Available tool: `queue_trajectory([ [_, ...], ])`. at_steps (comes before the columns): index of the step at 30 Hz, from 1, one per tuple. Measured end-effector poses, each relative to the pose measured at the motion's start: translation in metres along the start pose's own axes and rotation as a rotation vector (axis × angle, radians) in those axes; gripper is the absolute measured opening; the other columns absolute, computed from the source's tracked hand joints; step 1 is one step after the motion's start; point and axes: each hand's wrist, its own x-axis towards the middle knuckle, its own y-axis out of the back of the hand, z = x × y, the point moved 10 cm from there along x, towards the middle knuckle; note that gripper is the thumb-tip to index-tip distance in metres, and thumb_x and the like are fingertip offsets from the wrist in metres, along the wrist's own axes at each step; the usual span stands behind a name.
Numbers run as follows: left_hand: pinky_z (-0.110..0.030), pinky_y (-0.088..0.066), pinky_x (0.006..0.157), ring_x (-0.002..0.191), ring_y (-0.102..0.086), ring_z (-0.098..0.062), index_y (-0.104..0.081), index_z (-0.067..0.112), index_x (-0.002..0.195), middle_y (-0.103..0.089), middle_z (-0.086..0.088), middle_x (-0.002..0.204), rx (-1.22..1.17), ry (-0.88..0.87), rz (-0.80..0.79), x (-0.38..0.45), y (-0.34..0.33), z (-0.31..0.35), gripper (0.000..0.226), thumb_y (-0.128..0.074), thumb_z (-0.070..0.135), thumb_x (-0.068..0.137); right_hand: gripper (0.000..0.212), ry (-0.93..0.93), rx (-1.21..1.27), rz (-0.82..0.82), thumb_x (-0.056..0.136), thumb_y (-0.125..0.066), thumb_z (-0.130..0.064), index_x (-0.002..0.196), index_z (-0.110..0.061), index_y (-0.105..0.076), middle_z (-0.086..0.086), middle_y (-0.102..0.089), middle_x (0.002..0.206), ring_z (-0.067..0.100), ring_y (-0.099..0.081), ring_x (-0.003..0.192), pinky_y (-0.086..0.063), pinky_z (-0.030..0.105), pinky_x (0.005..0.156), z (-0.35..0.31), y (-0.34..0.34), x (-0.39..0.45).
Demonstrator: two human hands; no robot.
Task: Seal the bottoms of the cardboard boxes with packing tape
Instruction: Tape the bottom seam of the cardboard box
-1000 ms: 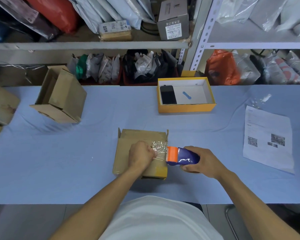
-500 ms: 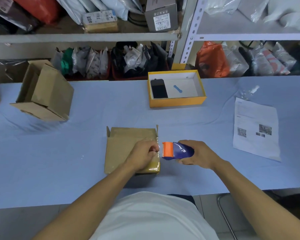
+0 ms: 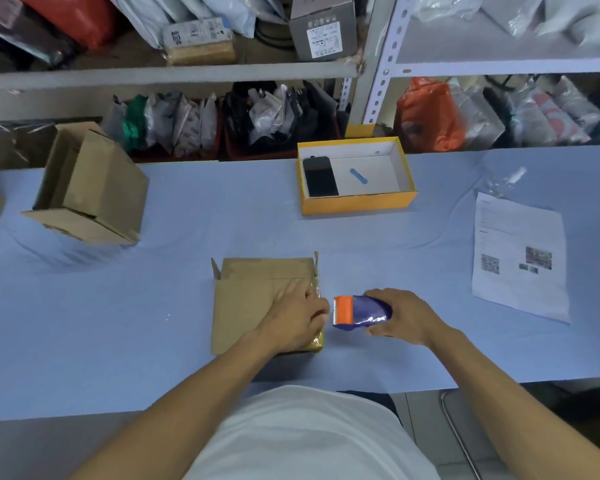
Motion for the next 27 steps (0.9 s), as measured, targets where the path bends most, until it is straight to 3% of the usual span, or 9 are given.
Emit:
queue_trajectory([
  [2,-0.032,-0.031,0.079,0.093,-0.04,-0.023,-0.067,0.02,0.099,-0.04,-0.001,0.093,0.039,0.003,-0.008,0.001,-0.002,0.001,0.018,-0.052,0.029,0.095,0.057,0.016,-0.067,-0.018,0.07,-0.081,-0.045,0.122,-0.033,-0.058,-0.013,-0.066,0.108,0.009,-0.058,0.091,-0.05,0.027,0.077,-0.007,-0.003,0.008],
  [5,-0.031,-0.03,0.077,0.093,-0.04,-0.023,-0.064,0.016,0.095,-0.038,-0.001,0.093,0.091,-0.003,-0.014,0.003,-0.006,0.002,0.02,-0.048,0.029,0.097,0.05,-0.011,-0.127,-0.074,0.07,-0.076,-0.048,0.114,-0.033,-0.058,-0.011,-0.068,0.102,0.013,-0.062,0.09,-0.054,0.033,0.079,-0.021,-0.015,0.019],
  [11,-0.034,-0.033,0.081,0.096,-0.038,-0.025,-0.062,0.016,0.093,-0.037,-0.001,0.095,0.112,0.004,-0.037,0.003,-0.009,-0.001,0.02,-0.048,0.03,0.098,0.043,-0.195,-0.235,-0.104,0.069,-0.069,-0.059,0.102,-0.032,-0.06,-0.008,-0.065,0.094,0.017,-0.061,0.087,-0.052,0.032,0.072,0.002,-0.005,0.017],
  [14,-0.036,-0.035,0.081,0.094,-0.038,-0.026,-0.061,0.016,0.09,-0.037,-0.002,0.094,0.111,-0.02,-0.023,0.003,-0.008,0.0,0.019,-0.049,0.029,0.097,0.044,-0.154,-0.084,-0.002,0.069,-0.076,-0.048,0.107,-0.033,-0.059,-0.011,-0.067,0.096,0.016,-0.063,0.089,-0.055,0.034,0.078,0.011,0.016,0.004],
  [19,-0.031,-0.031,0.076,0.095,-0.04,-0.026,-0.063,0.017,0.086,-0.039,-0.002,0.093,0.082,0.005,-0.074,0.005,-0.014,0.0,0.019,-0.049,0.025,0.097,0.042,-0.102,0.163,0.249,0.067,-0.083,-0.035,0.101,-0.039,-0.06,-0.019,-0.067,0.087,0.007,-0.064,0.082,-0.058,0.034,0.072,0.001,0.048,-0.011],
  [22,-0.023,-0.039,0.078,0.087,-0.051,-0.017,-0.069,0.015,0.102,-0.056,-0.002,0.091,-0.431,0.138,-0.06,0.007,0.002,-0.01,0.021,-0.049,0.009,0.098,0.052,-0.027,0.386,0.302,0.067,-0.088,-0.035,0.108,-0.048,-0.058,-0.024,-0.065,0.099,0.002,-0.062,0.094,-0.059,0.024,0.07,-0.017,0.052,-0.02],
  [24,-0.022,-0.048,0.075,0.076,-0.058,-0.013,-0.064,0.01,0.108,-0.066,-0.005,0.089,-0.775,0.248,0.059,0.004,0.023,-0.021,0.022,-0.045,0.004,0.1,0.056,0.057,0.462,0.293,0.068,-0.089,-0.039,0.113,-0.048,-0.057,-0.022,-0.065,0.105,0.003,-0.062,0.1,-0.057,0.02,0.072,-0.037,0.049,-0.024],
  [27,-0.03,-0.056,0.077,0.079,-0.068,-0.018,-0.066,0.007,0.101,-0.072,-0.006,0.091,-0.988,0.359,0.131,-0.007,0.029,-0.024,0.022,-0.046,0.014,0.102,0.058,0.149,0.507,0.273,0.068,-0.09,-0.038,0.117,-0.042,-0.059,-0.018,-0.067,0.109,0.005,-0.063,0.102,-0.054,0.016,0.074,-0.064,0.043,-0.026],
])
